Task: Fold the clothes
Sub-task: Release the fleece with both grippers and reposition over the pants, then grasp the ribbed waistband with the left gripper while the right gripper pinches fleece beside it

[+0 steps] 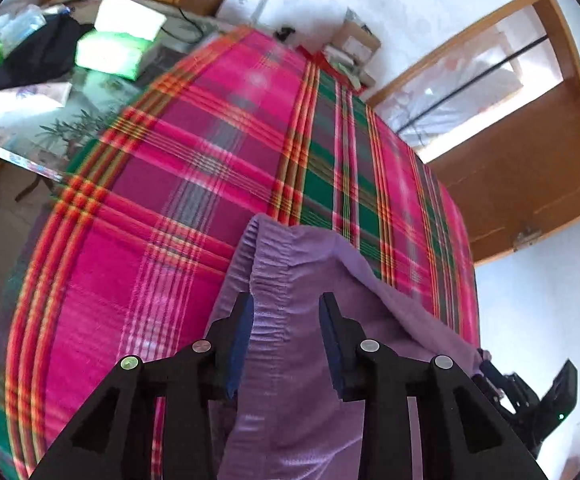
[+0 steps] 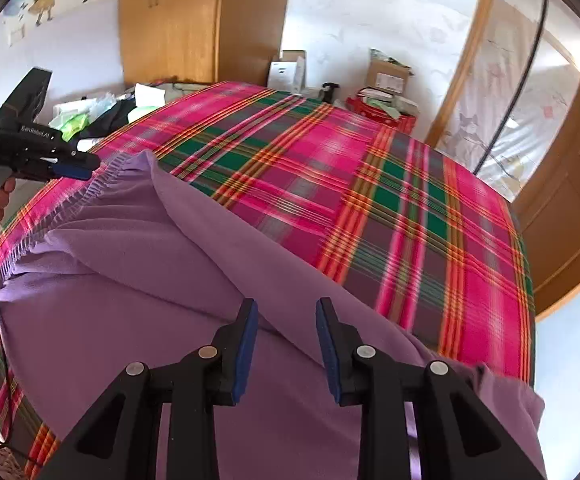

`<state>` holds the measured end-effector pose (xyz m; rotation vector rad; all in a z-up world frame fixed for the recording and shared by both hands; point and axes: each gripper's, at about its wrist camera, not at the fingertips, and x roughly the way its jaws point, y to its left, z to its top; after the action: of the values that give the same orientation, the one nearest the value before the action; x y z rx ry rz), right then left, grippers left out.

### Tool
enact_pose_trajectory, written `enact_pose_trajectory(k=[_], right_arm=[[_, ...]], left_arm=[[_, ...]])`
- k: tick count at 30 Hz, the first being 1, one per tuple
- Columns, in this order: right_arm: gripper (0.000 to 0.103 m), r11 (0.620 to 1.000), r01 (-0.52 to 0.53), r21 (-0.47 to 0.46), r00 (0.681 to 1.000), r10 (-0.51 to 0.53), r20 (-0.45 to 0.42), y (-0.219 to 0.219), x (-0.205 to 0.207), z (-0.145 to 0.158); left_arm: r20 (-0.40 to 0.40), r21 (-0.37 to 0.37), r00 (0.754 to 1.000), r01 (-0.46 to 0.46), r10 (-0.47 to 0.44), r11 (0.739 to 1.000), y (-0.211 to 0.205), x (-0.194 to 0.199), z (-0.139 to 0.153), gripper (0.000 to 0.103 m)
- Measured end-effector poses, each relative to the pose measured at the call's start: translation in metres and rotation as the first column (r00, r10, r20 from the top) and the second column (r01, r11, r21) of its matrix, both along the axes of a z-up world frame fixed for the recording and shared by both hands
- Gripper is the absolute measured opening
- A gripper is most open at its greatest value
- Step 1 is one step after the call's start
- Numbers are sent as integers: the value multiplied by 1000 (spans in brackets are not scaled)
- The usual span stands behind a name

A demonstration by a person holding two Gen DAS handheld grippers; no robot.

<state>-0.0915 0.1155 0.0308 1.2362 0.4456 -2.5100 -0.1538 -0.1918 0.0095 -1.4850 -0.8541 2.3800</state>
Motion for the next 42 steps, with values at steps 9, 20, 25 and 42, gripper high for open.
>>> enact_pose_trajectory(k=[9, 20, 25, 42], right_arm=[[31, 1000, -23, 5, 999, 23, 31, -20, -25, -15], [31, 1000, -18, 0, 999, 18, 36, -30, -46, -24], [31, 997, -76, -32, 996, 77, 43, -35, -50, -27], [43, 982, -184, -44, 982, 185, 23, -64, -57, -40]], left_arm=[[52, 3, 997, 49, -49, 999, -1, -23, -14, 35], [74, 215, 997, 4, -20, 977, -11, -45, -26, 35], [83, 240, 996, -10, -11, 971, -11, -48, -29, 33], [33, 143, 999, 23, -28, 989, -3, -54, -21, 14]])
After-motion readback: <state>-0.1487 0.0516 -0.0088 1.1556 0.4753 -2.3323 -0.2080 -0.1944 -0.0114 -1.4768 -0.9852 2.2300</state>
